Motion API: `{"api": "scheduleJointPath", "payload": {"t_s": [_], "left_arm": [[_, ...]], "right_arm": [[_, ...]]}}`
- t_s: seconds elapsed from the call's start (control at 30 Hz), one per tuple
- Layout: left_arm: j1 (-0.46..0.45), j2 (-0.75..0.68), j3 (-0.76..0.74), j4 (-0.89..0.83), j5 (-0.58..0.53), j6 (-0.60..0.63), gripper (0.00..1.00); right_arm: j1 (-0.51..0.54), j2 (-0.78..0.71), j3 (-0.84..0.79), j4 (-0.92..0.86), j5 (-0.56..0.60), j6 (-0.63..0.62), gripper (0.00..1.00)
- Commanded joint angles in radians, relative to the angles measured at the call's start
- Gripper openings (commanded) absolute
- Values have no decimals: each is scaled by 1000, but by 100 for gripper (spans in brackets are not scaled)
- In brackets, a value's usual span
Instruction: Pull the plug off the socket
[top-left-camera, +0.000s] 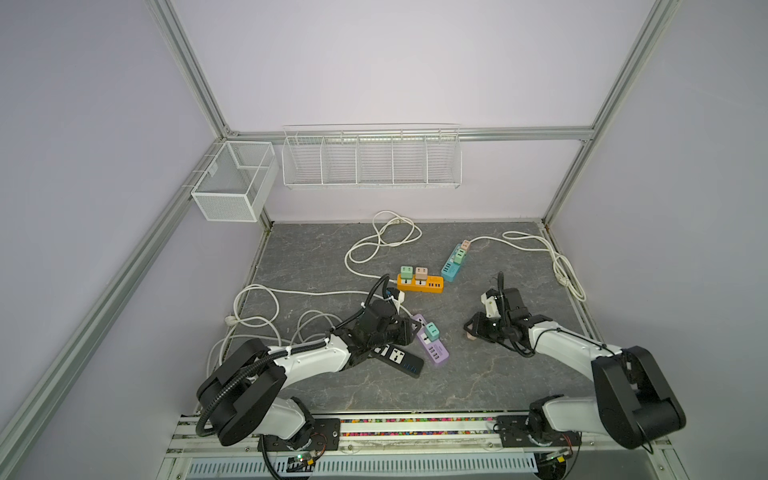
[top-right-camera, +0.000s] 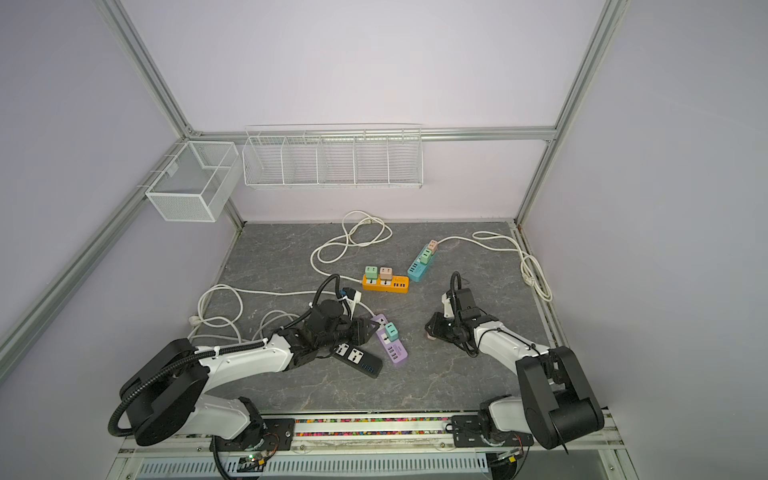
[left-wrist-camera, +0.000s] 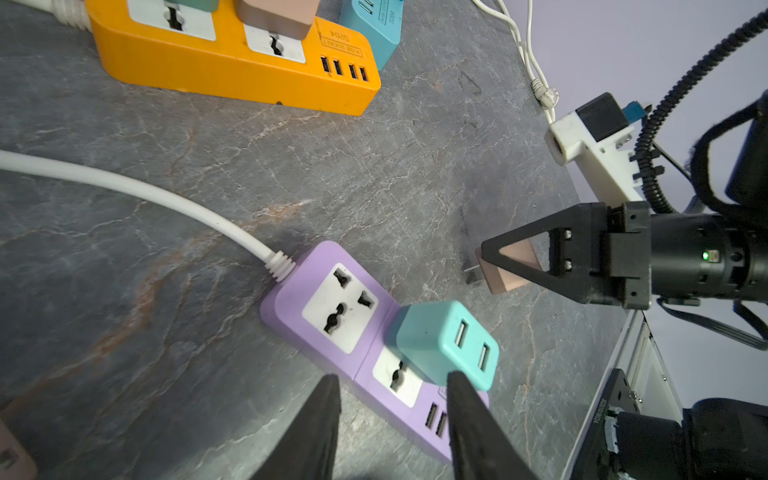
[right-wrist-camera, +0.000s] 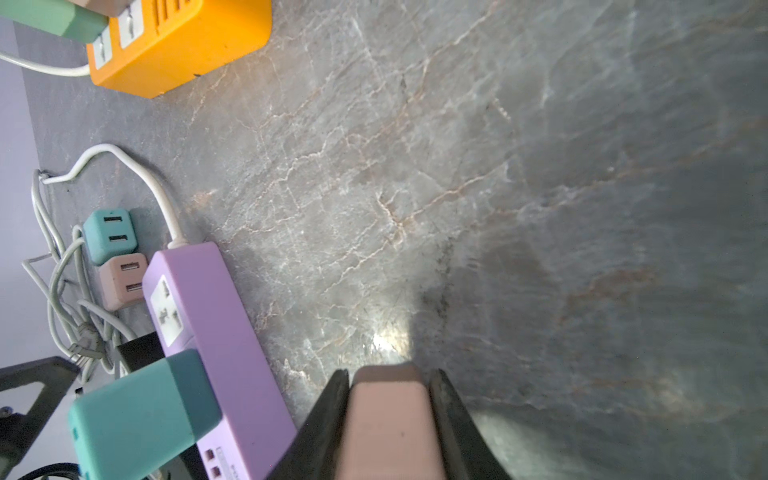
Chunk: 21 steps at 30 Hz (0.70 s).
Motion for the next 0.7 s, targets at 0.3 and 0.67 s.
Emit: {"api": "scheduleJointPath", "payload": {"t_s": [0.3, 0.67], "left_arm": [[-5, 15, 9, -10, -17, 11, 44], [0, 19, 14, -22, -30, 10, 45]], "right_arm": [[-4, -48, -5, -103, 83, -8, 61], [41, -163, 72, -271, 170, -61, 78]]}}
